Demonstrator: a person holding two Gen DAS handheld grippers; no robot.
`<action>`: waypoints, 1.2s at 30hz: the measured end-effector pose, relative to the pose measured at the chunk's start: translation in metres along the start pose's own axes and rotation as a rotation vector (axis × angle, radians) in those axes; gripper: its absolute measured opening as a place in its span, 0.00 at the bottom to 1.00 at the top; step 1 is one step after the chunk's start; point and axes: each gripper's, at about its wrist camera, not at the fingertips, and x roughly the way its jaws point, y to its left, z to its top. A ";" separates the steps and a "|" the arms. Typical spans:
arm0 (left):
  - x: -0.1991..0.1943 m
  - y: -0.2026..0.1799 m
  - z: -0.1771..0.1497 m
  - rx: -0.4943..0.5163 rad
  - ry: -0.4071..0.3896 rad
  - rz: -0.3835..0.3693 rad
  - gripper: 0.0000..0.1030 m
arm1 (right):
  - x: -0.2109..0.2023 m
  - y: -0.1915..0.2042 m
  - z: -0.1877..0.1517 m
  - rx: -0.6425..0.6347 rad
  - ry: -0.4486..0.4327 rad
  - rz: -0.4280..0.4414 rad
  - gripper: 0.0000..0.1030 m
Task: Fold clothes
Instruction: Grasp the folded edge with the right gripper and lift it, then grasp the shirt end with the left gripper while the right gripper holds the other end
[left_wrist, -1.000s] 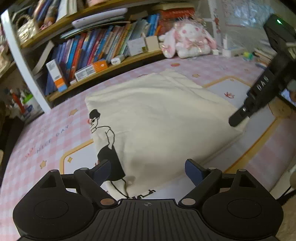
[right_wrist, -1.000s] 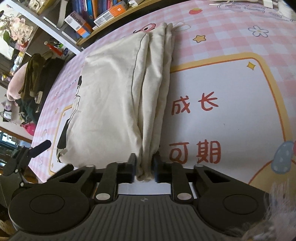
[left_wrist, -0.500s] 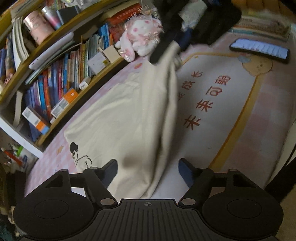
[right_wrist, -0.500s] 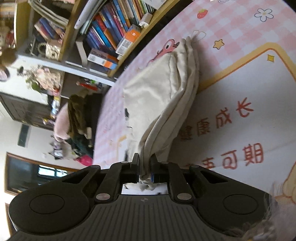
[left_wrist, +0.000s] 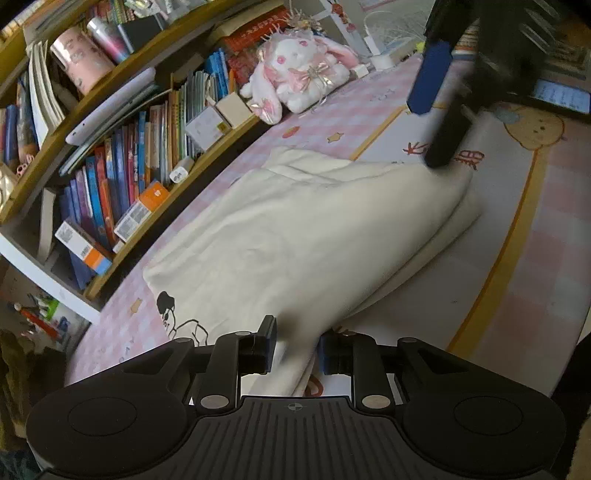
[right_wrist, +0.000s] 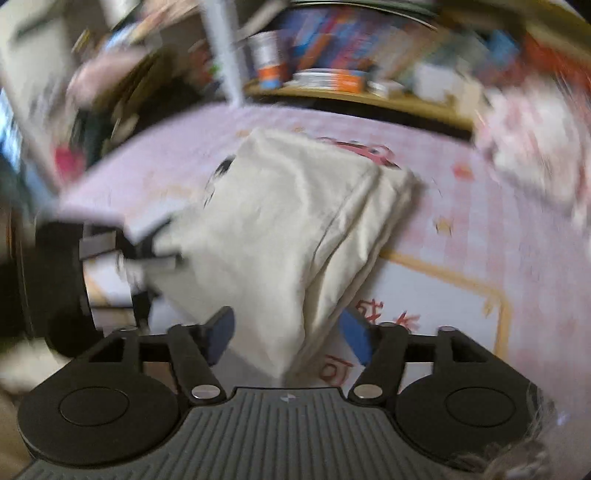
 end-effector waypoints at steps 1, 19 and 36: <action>-0.001 0.003 0.001 -0.014 -0.001 -0.006 0.22 | 0.004 0.008 -0.003 -0.076 0.006 -0.008 0.67; 0.004 0.008 -0.020 -0.001 0.065 0.029 0.26 | 0.058 0.072 -0.040 -0.851 0.022 -0.280 0.15; -0.001 -0.008 -0.044 0.260 0.034 0.147 0.26 | 0.068 0.077 -0.063 -0.920 0.052 -0.364 0.25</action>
